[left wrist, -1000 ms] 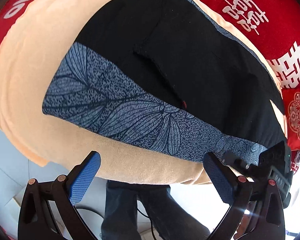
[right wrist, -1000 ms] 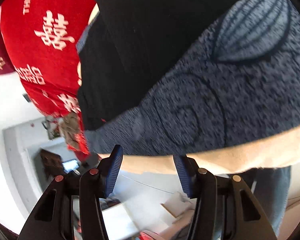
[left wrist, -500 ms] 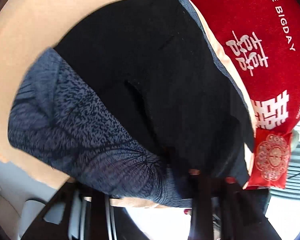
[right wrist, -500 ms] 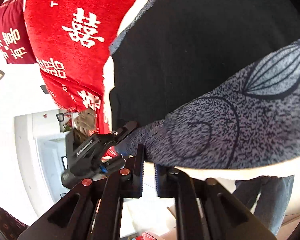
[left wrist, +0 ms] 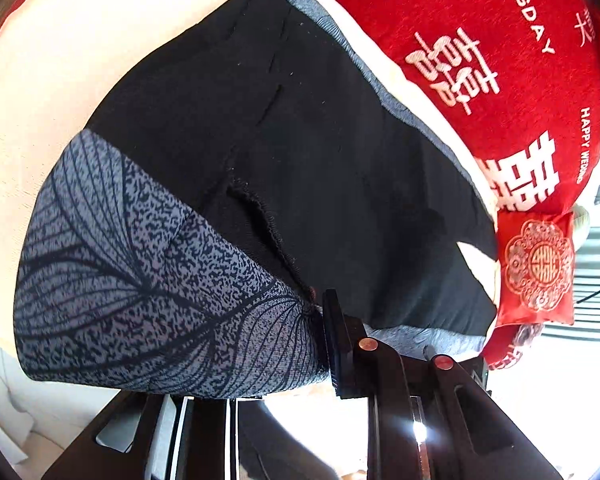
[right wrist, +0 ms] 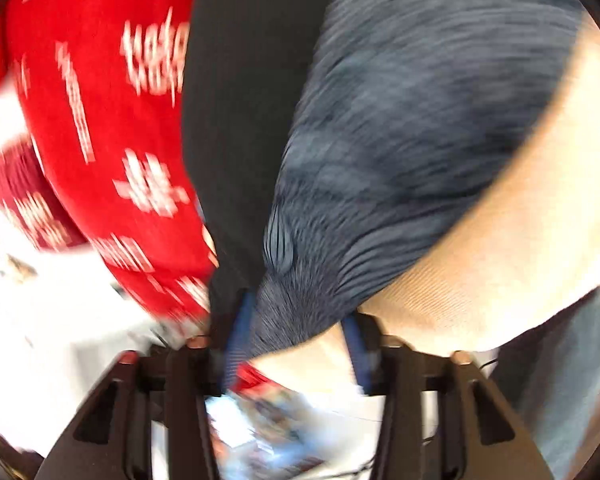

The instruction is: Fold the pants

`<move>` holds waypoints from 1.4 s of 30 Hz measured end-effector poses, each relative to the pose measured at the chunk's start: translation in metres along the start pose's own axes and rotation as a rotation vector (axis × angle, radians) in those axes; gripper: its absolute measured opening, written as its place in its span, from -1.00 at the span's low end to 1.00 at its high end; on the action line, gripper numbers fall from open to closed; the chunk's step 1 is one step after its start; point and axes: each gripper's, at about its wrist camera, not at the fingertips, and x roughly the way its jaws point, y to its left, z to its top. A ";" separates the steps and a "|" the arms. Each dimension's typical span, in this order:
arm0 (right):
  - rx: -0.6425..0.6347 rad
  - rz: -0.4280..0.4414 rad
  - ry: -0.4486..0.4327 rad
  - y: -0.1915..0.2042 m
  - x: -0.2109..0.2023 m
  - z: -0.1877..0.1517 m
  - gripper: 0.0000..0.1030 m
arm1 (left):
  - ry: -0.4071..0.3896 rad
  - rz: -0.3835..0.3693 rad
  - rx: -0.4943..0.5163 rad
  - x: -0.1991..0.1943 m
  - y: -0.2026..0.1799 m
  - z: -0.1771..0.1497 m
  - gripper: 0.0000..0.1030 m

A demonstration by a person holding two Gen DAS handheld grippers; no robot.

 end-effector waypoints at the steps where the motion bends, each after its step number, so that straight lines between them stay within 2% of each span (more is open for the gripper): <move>1: 0.043 0.009 -0.023 -0.001 -0.004 0.000 -0.87 | 0.003 0.016 0.006 0.002 0.001 0.001 -0.56; 3: 0.022 -0.039 -0.044 0.015 -0.010 -0.004 -0.87 | 0.008 0.058 0.019 0.003 0.001 -0.001 -0.56; 5: -0.084 -0.111 -0.039 0.052 -0.013 -0.008 -0.87 | 0.003 0.063 0.018 -0.002 0.001 -0.002 -0.56; 7: -0.195 -0.163 -0.028 0.092 -0.018 -0.007 -0.88 | -0.022 0.049 0.023 -0.015 -0.006 0.001 -0.56; 11: -0.332 -0.215 0.022 0.155 -0.014 0.015 -0.87 | -0.088 0.006 0.046 -0.039 -0.033 0.019 -0.56; 16: -0.451 -0.255 0.110 0.212 0.006 0.072 -0.84 | -0.167 -0.001 0.113 -0.041 -0.070 0.065 -0.55; 19: -0.452 -0.280 0.170 0.239 0.035 0.127 -0.79 | -0.205 0.010 0.105 -0.028 -0.083 0.106 -0.55; 21: -0.452 -0.316 0.202 0.244 0.059 0.159 -0.79 | -0.220 0.030 0.089 -0.011 -0.092 0.134 -0.55; 24: -0.436 -0.359 0.276 0.244 0.105 0.208 -0.79 | -0.239 0.106 0.065 0.021 -0.092 0.175 -0.54; 28: -0.436 -0.466 0.378 0.217 0.167 0.259 -0.79 | -0.183 0.194 0.005 0.078 -0.071 0.221 -0.53; 29: -0.423 -0.467 0.398 0.207 0.176 0.266 -0.80 | -0.193 0.190 -0.009 0.087 -0.065 0.226 -0.53; 31: -0.367 -0.405 0.401 0.201 0.182 0.279 -0.79 | -0.206 0.188 -0.031 0.087 -0.065 0.230 -0.53; 33: -0.374 -0.393 0.418 0.206 0.178 0.277 -0.58 | -0.193 0.202 -0.047 0.076 -0.071 0.226 -0.53; 34: -0.421 -0.385 0.420 0.216 0.173 0.270 -0.13 | -0.201 0.205 -0.041 0.065 -0.076 0.220 -0.53; 35: -0.460 -0.377 0.420 0.224 0.169 0.264 0.45 | -0.209 0.213 -0.028 0.055 -0.081 0.214 -0.53; 36: -0.514 -0.373 0.419 0.237 0.163 0.254 0.62 | -0.220 0.233 -0.012 0.043 -0.087 0.206 -0.53; 38: -0.627 -0.388 0.400 0.262 0.154 0.231 0.66 | -0.235 0.274 0.014 0.026 -0.094 0.192 -0.47; 39: -0.668 -0.388 0.398 0.271 0.154 0.220 0.65 | -0.238 0.300 0.027 0.021 -0.097 0.187 -0.32; 40: -0.695 -0.385 0.403 0.276 0.155 0.209 0.55 | -0.247 0.334 0.038 0.019 -0.099 0.185 0.19; 41: -0.714 -0.383 0.426 0.278 0.161 0.199 0.32 | -0.263 0.364 0.051 0.019 -0.101 0.184 0.39; 42: -0.737 -0.393 0.458 0.280 0.173 0.191 0.21 | -0.281 0.400 0.066 0.021 -0.103 0.184 0.39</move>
